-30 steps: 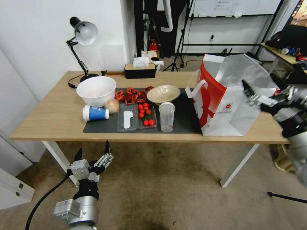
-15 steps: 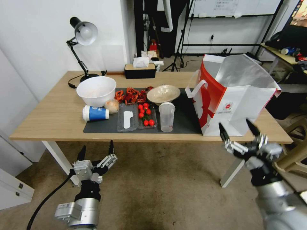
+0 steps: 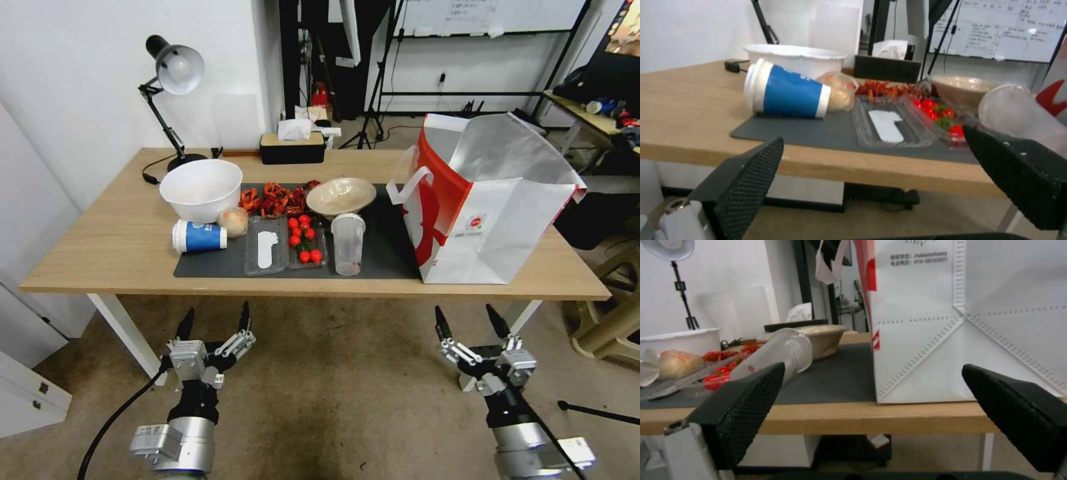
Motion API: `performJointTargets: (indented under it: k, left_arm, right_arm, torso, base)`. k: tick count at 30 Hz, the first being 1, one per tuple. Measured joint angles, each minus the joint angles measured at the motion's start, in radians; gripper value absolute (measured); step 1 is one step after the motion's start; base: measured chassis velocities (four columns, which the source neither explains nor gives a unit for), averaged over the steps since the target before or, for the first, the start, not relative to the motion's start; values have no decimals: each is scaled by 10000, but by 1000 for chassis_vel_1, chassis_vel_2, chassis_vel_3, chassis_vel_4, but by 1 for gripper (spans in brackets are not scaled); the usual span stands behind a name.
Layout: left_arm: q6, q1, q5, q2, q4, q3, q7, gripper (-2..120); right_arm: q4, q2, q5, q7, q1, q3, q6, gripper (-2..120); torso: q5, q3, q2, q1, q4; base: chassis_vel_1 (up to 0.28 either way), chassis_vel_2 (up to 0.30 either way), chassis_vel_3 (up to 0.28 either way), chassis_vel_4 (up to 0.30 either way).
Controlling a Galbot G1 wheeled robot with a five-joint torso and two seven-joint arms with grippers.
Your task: Pick up the food delivery bag from the floor and place it on the table.
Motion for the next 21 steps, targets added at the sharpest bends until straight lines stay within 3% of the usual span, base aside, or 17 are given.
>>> performJointTargets:
  k: [6,21]
  left_arm:
    - [-38,-171,107,10,482,-63,74,100]
    - [-229,-188,183,-58,751,-77,17,100]
  right_arm:
    - [-104,-93,91,-46,233,-109,4,100]
    - [-141,-221,321,-123,272,-74,-150,100]
  torso:
    - [1,0,-1,0,1]
    - [1,0,-1,1,0]
  base:
    - [0,0,0,0]
    - [0,0,0,0]
